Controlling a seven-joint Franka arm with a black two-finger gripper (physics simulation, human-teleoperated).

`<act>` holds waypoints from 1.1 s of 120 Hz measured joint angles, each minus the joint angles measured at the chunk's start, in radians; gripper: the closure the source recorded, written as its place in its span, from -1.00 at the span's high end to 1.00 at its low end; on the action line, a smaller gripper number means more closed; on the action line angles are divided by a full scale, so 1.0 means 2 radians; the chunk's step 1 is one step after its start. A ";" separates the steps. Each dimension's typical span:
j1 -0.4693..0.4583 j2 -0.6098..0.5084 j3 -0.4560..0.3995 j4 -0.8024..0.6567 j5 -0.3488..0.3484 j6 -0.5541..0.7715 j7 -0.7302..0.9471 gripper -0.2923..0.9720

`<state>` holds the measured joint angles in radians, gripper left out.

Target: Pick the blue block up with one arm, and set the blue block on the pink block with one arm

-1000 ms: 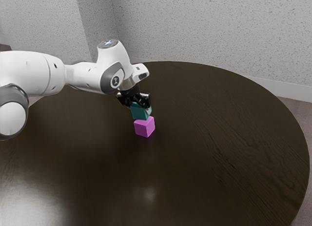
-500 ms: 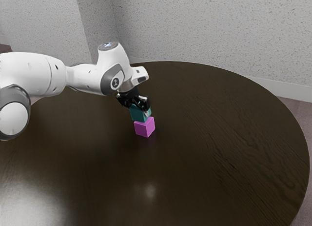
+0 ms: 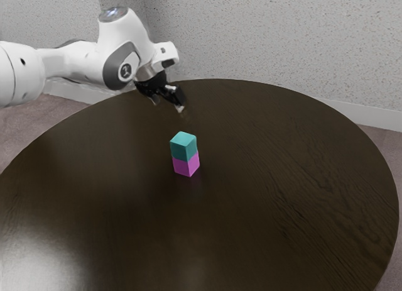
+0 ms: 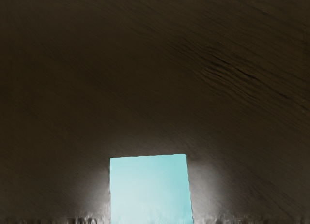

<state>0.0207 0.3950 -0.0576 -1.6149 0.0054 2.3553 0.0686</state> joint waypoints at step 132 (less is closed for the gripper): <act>-0.041 -0.310 0.082 -0.049 0.063 -0.446 -0.654 0.54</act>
<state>-0.0614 -0.2251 0.1067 -1.7123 0.1321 1.4629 -1.2384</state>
